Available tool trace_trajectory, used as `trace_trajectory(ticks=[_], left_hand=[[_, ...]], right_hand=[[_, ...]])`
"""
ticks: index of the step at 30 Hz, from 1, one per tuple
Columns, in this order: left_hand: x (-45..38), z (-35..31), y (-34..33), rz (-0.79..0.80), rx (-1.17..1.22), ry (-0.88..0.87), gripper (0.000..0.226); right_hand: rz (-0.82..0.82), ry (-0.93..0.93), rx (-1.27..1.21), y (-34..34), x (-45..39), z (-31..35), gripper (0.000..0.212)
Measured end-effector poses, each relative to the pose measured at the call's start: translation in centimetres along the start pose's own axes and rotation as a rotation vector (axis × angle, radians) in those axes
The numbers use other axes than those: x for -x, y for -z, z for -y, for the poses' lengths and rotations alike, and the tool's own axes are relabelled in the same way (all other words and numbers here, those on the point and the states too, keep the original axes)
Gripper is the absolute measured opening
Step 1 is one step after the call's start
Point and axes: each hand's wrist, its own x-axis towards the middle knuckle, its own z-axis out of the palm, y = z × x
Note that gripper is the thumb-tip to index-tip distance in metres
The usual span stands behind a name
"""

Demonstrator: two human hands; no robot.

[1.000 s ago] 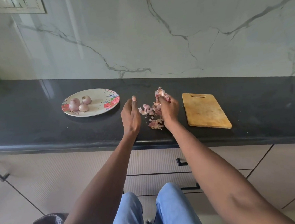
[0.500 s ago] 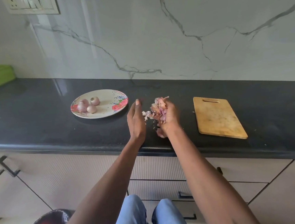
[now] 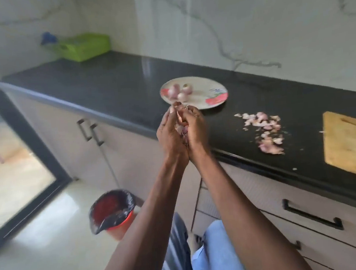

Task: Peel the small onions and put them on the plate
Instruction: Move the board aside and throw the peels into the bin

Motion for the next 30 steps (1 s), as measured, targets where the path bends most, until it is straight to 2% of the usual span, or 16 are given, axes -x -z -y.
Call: trace_trajectory(ticks=[6,11,13,16,19,23,26,30], left_hand=[[0.0,-7.0,12.1,-0.298,-0.016,-0.13,0.017],[-2.1,-9.4,21.2,-0.494,0.004,-0.09,0.019],[-3.4,-9.4,24.8,-0.551,-0.084,0.02,0.019],[-5.0,-8.4,28.5,-0.656,-0.2,0.125,0.025],[-7.6,-6.7,32.9,-0.806,0.06,0.178,0.024],[-12.1,-3.8,38.9,-0.964,0.243,0.18,0.027],[-14.9,-2.0,43.9,-1.087,0.2,0.215,0.026],[-17.7,-0.4,50.1,-1.145,0.163,0.231,0.028]], right_hand=[[0.138,-0.255,0.088,-7.8,5.0,-11.2,0.013],[0.132,-0.481,0.174,-10.9,6.8,-19.7,0.01],[0.111,-0.559,0.198,-11.5,6.6,-22.7,0.007],[0.076,-0.684,0.279,-11.0,5.9,-26.9,0.019],[0.042,-0.782,0.342,-10.3,4.3,-31.3,0.021],[-0.04,-0.935,0.366,-9.4,1.5,-38.7,0.028],[-0.115,-1.006,0.398,-8.7,0.1,-44.5,0.02],[-0.132,-1.055,0.404,-8.0,-1.3,-52.2,0.022]])
